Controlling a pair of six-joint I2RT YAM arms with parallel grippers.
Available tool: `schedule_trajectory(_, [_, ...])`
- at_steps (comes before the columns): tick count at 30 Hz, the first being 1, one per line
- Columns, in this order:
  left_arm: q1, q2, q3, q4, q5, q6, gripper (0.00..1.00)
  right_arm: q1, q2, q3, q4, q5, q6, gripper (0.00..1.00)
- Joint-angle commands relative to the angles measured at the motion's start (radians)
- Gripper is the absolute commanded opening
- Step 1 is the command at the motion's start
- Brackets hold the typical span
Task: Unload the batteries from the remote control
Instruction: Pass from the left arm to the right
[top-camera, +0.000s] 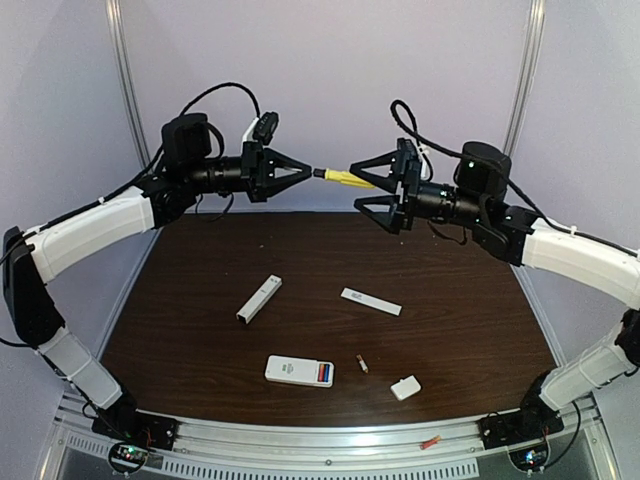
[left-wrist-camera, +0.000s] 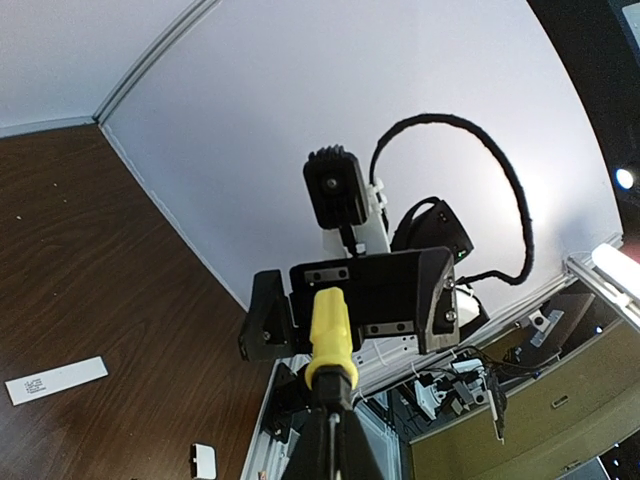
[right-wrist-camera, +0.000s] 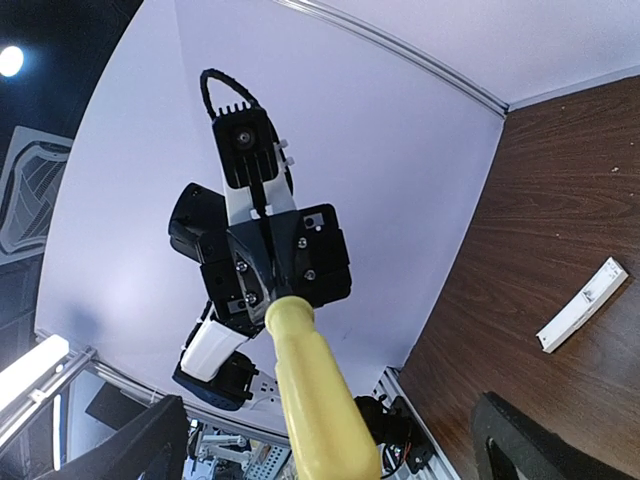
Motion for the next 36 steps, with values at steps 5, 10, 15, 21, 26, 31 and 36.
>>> schedule_trajectory(5, [-0.023,0.017,0.006,0.113,0.088,-0.046,0.0,0.005,0.037,0.043,0.151,-0.102,0.056,0.92])
schedule_trajectory(10, [-0.035,0.027,0.006,0.128,0.089,-0.052,0.0,0.005,0.052,0.051,0.167,-0.122,0.064,0.75])
schedule_trajectory(15, [-0.046,0.033,0.006,0.133,0.087,-0.052,0.0,0.005,0.07,0.056,0.194,-0.128,0.082,0.6])
schedule_trajectory(21, [-0.048,0.036,0.003,0.133,0.079,-0.052,0.0,0.005,0.075,0.056,0.187,-0.128,0.079,0.49])
schedule_trajectory(26, [-0.048,0.038,-0.003,0.128,0.08,-0.051,0.0,0.005,0.078,0.051,0.186,-0.128,0.079,0.45])
schedule_trajectory(31, [-0.048,0.039,-0.006,0.125,0.085,-0.049,0.0,0.005,0.083,0.05,0.19,-0.133,0.082,0.43])
schedule_trajectory(36, [-0.048,0.04,-0.01,0.122,0.087,-0.049,0.0,0.007,0.086,0.051,0.192,-0.138,0.086,0.37])
